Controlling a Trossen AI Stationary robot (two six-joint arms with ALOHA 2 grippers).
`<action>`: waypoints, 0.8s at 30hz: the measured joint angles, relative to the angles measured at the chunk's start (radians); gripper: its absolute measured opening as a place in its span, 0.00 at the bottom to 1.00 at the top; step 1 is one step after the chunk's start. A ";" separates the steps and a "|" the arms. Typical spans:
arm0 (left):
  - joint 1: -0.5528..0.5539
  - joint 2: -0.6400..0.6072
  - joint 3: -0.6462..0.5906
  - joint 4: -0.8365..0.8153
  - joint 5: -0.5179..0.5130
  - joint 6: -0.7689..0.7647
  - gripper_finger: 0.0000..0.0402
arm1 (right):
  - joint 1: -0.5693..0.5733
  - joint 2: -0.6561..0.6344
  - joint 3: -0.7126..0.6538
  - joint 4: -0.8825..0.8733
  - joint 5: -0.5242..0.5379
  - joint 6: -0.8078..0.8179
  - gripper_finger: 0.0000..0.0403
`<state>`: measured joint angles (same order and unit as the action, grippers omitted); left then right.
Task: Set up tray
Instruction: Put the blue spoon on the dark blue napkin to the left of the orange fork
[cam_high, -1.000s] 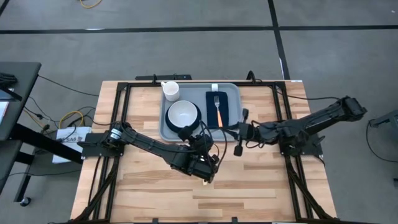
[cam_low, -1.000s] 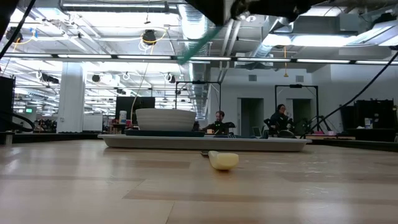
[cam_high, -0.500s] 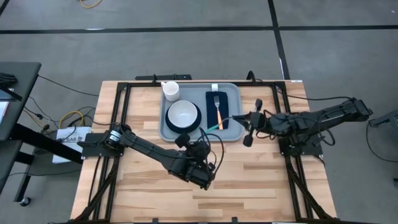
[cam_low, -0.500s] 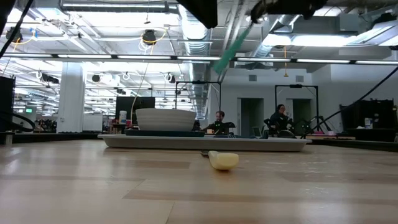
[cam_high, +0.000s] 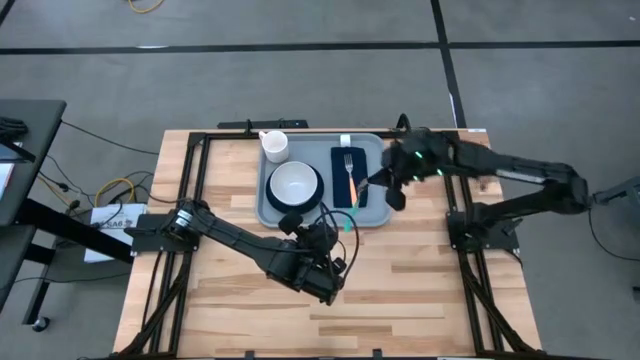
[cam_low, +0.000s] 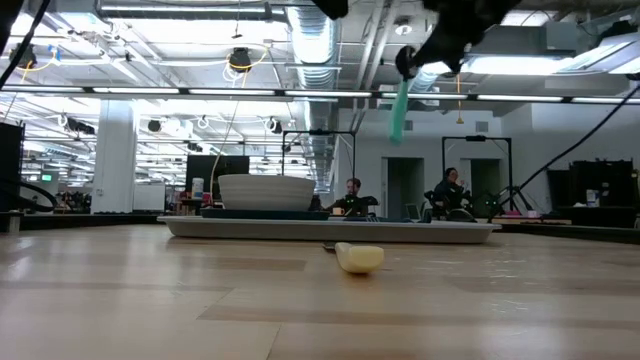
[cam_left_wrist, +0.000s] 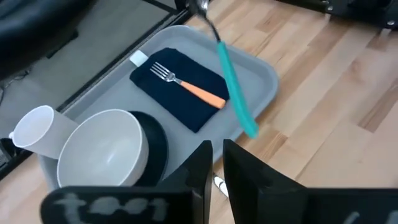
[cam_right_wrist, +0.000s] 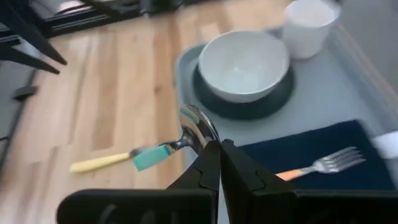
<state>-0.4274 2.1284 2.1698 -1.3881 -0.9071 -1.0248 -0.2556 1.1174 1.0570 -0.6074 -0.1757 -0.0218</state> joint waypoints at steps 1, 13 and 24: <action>0.000 0.000 0.017 -0.018 0.007 0.002 0.07 | -0.037 0.041 0.032 -0.021 -0.062 -0.014 0.00; 0.021 -0.110 0.176 -0.182 0.091 0.154 0.07 | -0.372 0.459 0.348 -0.184 -0.377 -0.239 0.00; 0.094 -0.497 -0.033 -0.182 -0.099 0.275 0.07 | -0.493 0.670 0.427 -0.225 -0.404 -0.326 0.00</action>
<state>-0.3337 1.6316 2.1365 -1.5700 -1.0058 -0.7502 -0.7483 1.7874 1.4837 -0.8326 -0.5797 -0.3481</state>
